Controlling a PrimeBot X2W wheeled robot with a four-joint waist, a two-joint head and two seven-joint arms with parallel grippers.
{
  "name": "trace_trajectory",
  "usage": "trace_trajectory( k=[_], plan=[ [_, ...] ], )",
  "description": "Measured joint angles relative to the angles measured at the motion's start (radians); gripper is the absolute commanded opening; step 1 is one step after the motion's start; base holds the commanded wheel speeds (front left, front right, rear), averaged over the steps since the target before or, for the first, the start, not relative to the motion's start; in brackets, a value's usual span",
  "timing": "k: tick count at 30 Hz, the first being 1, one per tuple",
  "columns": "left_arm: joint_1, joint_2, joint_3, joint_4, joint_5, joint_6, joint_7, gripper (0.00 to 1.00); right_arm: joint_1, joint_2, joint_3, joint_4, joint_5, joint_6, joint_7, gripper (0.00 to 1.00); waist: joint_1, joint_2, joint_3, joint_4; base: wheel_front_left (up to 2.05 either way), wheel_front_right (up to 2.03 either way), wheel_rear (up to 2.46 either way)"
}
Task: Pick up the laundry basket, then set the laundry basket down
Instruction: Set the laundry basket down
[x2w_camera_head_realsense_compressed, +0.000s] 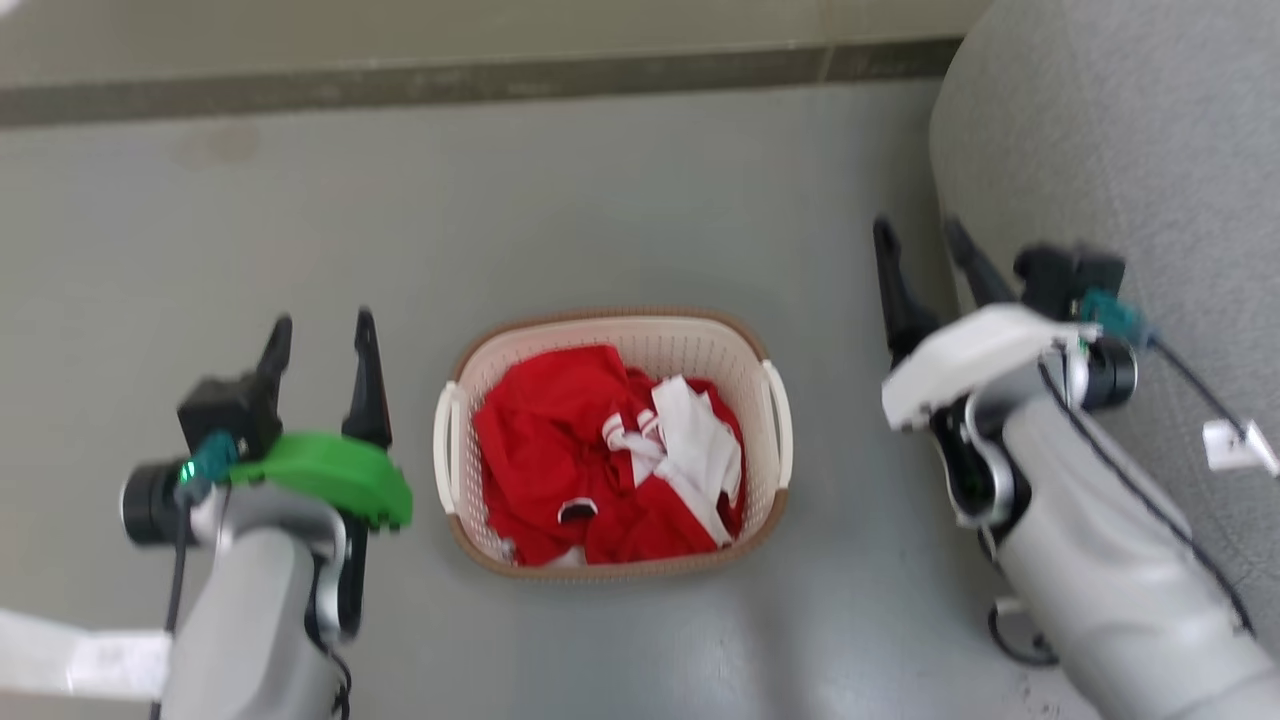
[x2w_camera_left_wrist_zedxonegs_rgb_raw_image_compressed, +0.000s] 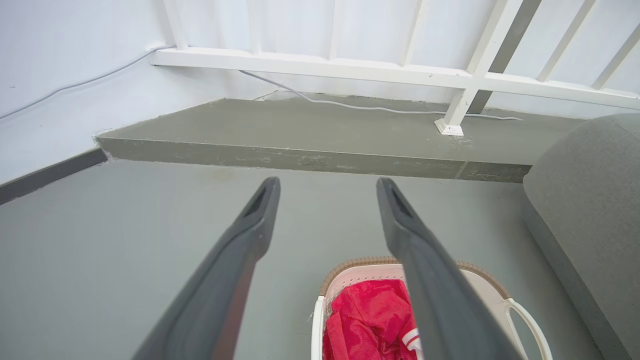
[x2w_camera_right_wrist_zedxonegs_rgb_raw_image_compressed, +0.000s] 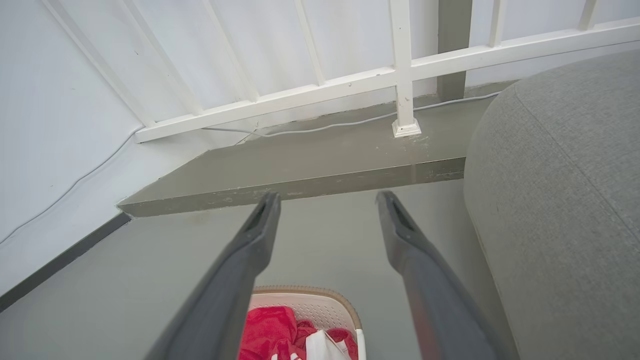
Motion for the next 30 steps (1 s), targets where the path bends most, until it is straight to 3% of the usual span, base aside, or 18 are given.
trace_trajectory(
  k=[18, 30],
  plan=[
    [0.37, -0.019, 0.079, -0.18, 0.037, 0.01, 0.0, 1.0, 0.356, 0.024, -0.083, -0.172, -0.095, -0.01, 0.0, 1.0, 0.0, 0.0, -0.247, -0.001, 0.0, 0.0, 0.0],
    [0.49, -0.024, 0.136, -0.309, 0.075, 0.018, 0.0, 1.0, 0.465, 0.039, -0.125, -0.27, -0.145, -0.015, 0.0, 1.0, 0.0, 0.0, -0.304, 0.002, 0.0, 0.0, 0.0]
  ],
)
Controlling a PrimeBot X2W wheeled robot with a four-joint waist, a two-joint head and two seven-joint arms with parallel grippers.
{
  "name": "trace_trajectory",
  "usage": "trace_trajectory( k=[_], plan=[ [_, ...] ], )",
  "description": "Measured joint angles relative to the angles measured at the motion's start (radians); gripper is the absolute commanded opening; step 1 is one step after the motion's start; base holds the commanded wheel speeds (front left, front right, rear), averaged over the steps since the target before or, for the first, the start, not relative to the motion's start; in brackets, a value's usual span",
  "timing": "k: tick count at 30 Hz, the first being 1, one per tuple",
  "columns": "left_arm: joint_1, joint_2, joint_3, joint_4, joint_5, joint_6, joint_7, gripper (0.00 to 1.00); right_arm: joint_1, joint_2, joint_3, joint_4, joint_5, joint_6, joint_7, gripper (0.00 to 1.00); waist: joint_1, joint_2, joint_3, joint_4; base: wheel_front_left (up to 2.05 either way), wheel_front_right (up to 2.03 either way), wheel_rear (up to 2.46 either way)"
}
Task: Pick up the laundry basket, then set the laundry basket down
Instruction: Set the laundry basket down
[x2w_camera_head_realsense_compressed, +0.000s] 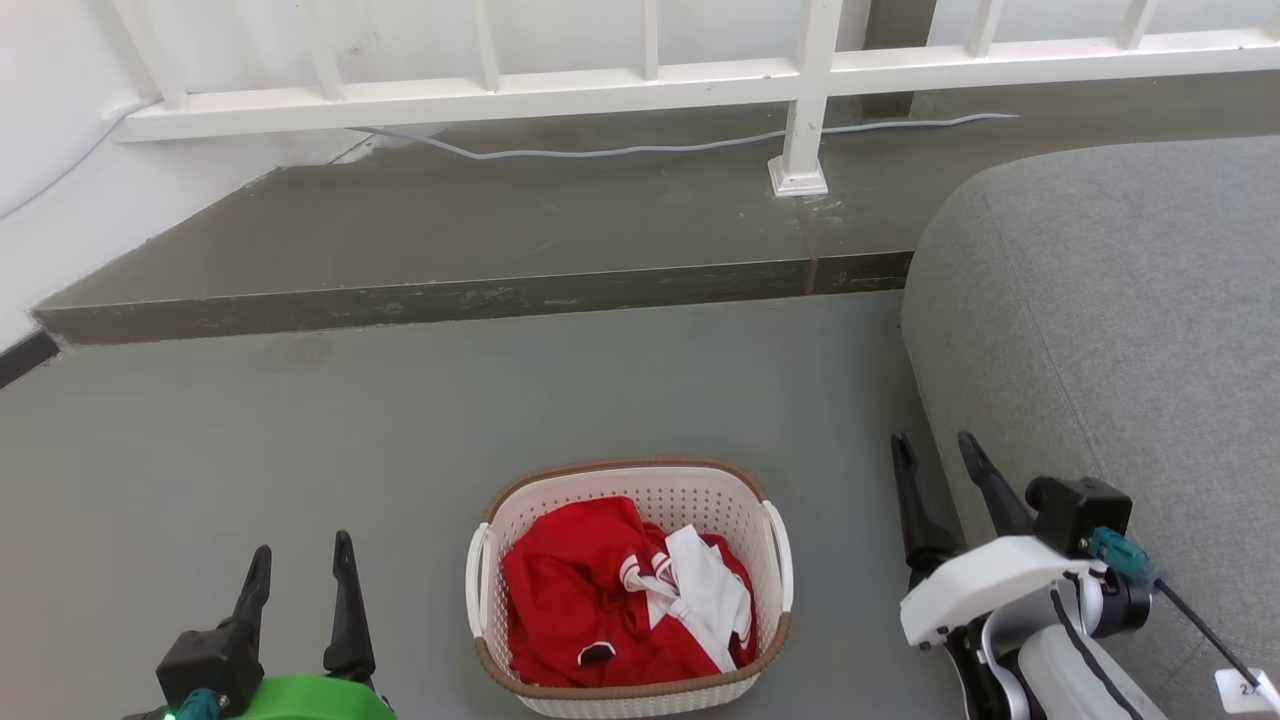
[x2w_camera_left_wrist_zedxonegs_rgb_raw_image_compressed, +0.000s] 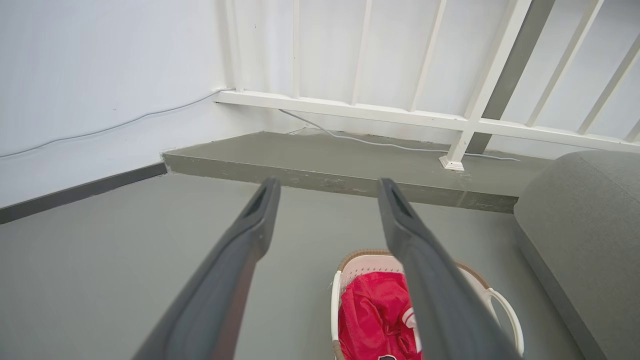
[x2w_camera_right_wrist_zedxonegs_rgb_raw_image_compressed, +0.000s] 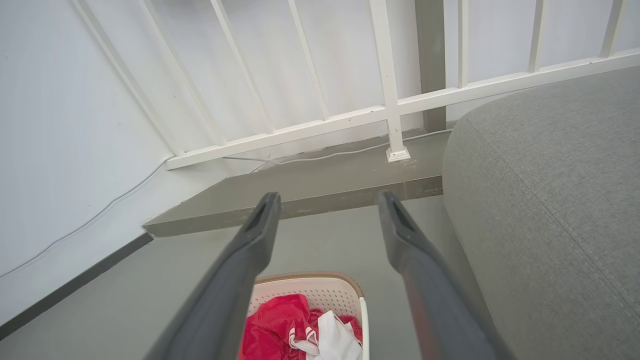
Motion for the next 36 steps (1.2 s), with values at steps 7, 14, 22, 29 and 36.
trace_trajectory(
  k=[7, 14, 22, 29, 36],
  plan=[
    [0.03, -0.002, 0.005, -0.047, 0.016, 0.0, 0.0, 1.0, 0.033, 0.008, -0.009, -0.031, -0.028, 0.0, 0.0, 1.0, 0.0, 0.0, 0.001, -0.002, 0.0, 0.0, 0.0],
    [0.057, -0.003, 0.009, -0.08, 0.042, 0.0, 0.0, 1.0, 0.055, 0.015, -0.022, -0.057, -0.039, 0.0, 0.0, 1.0, 0.0, 0.0, 0.005, -0.007, 0.0, 0.0, 0.0],
    [0.084, -0.006, 0.023, -0.104, 0.054, 0.0, 0.0, 1.0, 0.074, 0.018, -0.035, -0.08, -0.049, 0.0, 0.0, 1.0, 0.0, 0.0, 0.013, -0.01, 0.0, 0.0, 0.0],
    [0.086, -0.008, 0.025, -0.112, 0.058, 0.0, 0.0, 1.0, 0.076, 0.019, -0.042, -0.093, -0.056, -0.001, 0.0, 1.0, 0.0, 0.0, 0.019, -0.01, 0.0, 0.0, 0.0],
    [0.099, -0.01, 0.026, -0.119, 0.058, 0.002, 0.0, 1.0, 0.087, 0.023, -0.052, -0.105, -0.068, -0.001, 0.0, 1.0, 0.0001, 0.0, 0.029, -0.008, 0.0, 0.0, 0.0]
  ],
)
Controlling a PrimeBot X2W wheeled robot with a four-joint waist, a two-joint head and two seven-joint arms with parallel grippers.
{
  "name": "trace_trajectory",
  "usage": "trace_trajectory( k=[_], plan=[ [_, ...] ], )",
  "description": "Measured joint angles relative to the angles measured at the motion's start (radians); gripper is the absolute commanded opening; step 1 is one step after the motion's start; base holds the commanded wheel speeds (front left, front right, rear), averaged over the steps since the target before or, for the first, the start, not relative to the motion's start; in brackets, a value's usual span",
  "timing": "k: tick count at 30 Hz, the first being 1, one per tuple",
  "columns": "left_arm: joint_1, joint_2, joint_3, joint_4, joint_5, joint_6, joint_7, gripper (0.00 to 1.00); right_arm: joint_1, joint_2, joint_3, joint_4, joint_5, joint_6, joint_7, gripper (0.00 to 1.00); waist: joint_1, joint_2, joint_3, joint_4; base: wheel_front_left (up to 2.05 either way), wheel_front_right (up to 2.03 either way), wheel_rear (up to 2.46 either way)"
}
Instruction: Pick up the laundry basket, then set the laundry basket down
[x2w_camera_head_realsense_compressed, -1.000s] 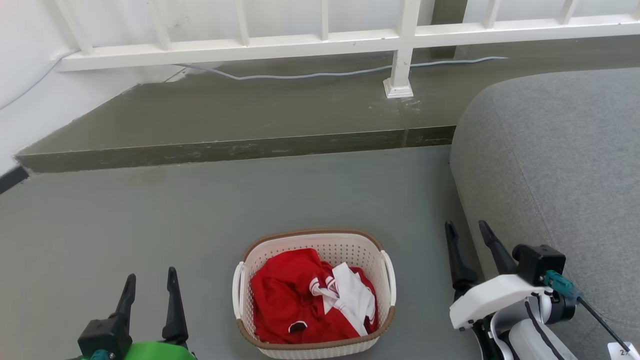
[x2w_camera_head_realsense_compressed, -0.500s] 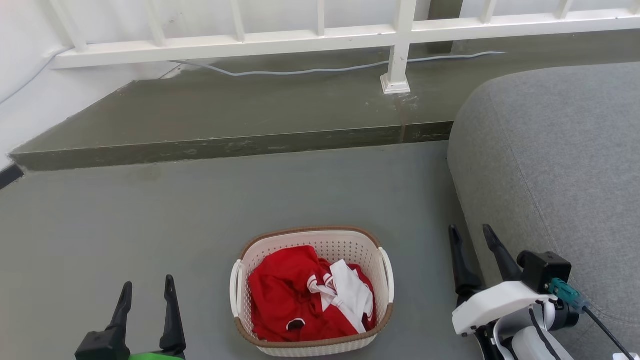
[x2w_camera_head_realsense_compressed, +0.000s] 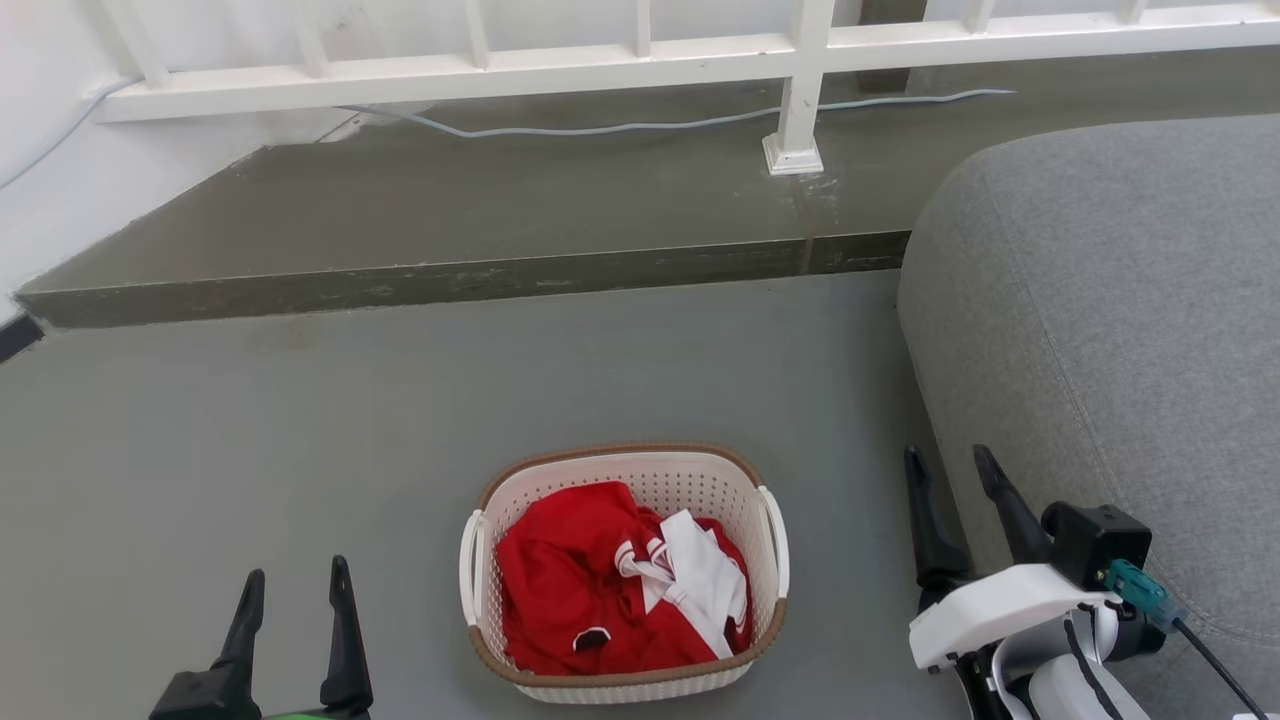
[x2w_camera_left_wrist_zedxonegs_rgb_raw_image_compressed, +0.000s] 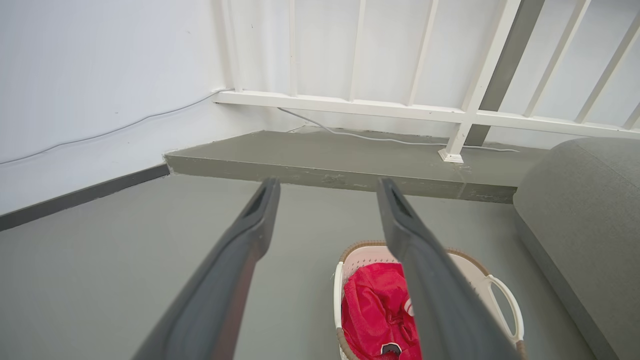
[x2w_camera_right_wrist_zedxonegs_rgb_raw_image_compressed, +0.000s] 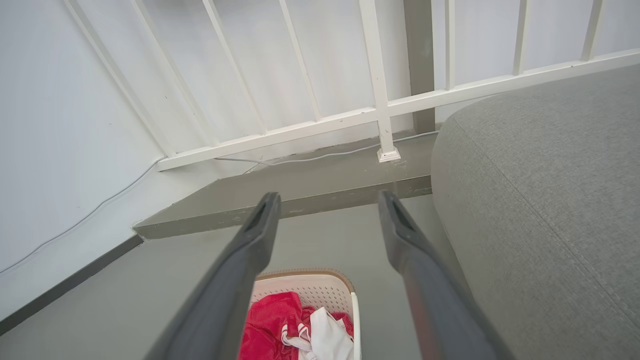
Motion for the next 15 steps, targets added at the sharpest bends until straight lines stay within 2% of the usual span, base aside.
trace_trajectory(
  k=[2, 3, 8, 15],
  plan=[
    [0.002, 0.0, 0.001, -0.003, 0.0, 0.0, 0.0, 1.0, 0.003, 0.001, -0.002, -0.003, -0.007, 0.0, 0.0, 1.0, 0.0, 0.0, 0.003, 0.001, 0.0, 0.0, 0.0],
    [0.002, 0.0, 0.002, -0.006, 0.003, 0.0, 0.0, 0.0, 0.003, 0.001, -0.003, -0.005, -0.011, 0.0, 0.0, 0.0, 0.0, 0.0, 0.004, 0.001, 0.0, 0.0, 0.0],
    [0.005, -0.014, -0.003, 0.05, 0.003, -0.001, 0.005, 0.0, 0.028, 0.004, 0.001, 0.046, -0.011, 0.001, 0.001, 0.0, 0.0, 0.0, 0.004, 0.001, 0.0, 0.0, 0.0],
    [0.006, -0.017, -0.022, 0.044, -0.05, -0.01, 0.004, 0.0, 0.044, 0.009, -0.005, 0.042, 0.043, 0.013, 0.002, 0.0, 0.0, 0.0, 0.004, 0.005, 0.0, 0.0, 0.0]
  ],
)
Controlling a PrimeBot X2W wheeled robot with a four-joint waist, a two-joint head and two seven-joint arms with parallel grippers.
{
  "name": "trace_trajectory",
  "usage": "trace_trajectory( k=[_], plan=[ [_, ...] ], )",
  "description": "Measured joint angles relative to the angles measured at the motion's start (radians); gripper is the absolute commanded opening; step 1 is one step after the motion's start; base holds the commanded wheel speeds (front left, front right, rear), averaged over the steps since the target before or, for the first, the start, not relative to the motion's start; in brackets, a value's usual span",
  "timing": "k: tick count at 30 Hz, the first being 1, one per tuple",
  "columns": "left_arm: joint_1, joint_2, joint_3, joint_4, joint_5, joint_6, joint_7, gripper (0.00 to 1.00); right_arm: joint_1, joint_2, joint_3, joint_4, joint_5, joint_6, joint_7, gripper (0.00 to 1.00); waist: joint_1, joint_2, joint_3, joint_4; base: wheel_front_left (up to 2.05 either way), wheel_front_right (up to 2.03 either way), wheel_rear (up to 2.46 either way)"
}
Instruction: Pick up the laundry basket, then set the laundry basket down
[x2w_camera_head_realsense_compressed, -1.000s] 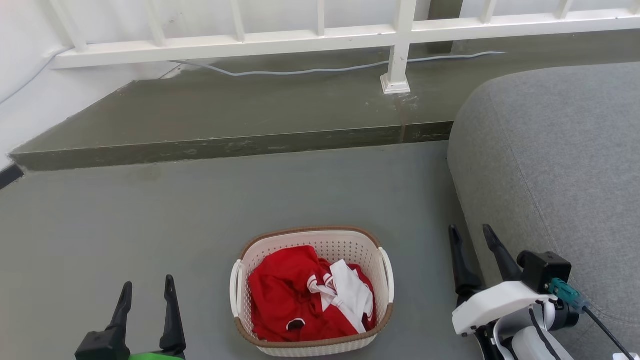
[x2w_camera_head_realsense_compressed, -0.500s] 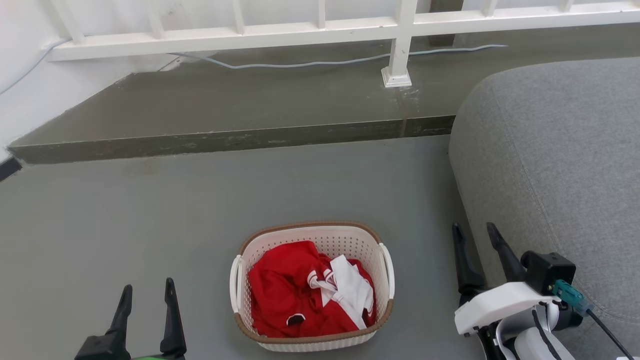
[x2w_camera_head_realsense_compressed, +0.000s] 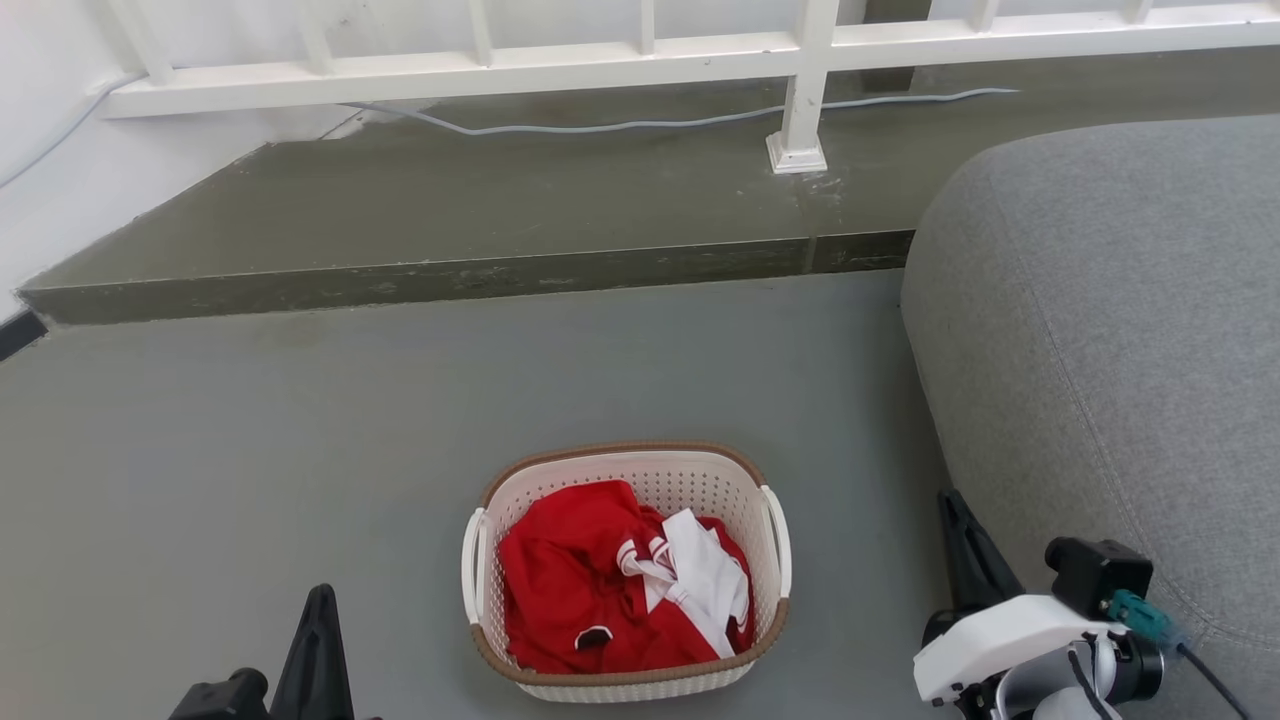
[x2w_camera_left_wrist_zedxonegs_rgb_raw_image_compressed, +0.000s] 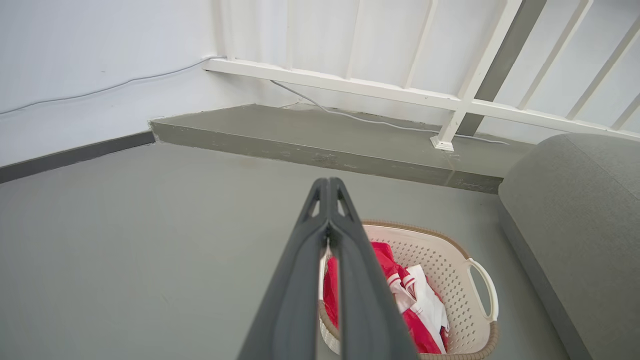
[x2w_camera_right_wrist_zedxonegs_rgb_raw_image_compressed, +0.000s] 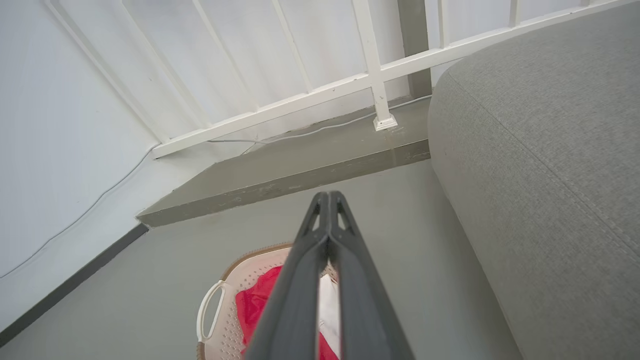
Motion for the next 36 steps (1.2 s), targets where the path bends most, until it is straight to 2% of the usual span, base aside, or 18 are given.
trace_trajectory(
  k=[12, 36],
  plan=[
    [0.0, 0.0, 0.024, -0.003, -0.202, -0.02, 0.031, 0.0, 0.0, 0.006, -0.048, -0.012, 0.182, 0.024, 0.038, 0.0, 0.0, 0.0, -0.001, 0.007, 0.0, 0.0, 0.0],
    [-0.049, 0.016, 0.058, 0.034, -0.526, -0.065, 0.107, 0.0, -0.02, 0.001, -0.14, -0.012, 0.487, 0.073, 0.111, 0.0, 0.0, 0.0, -0.004, 0.019, 0.0, 0.0, 0.0]
  ],
)
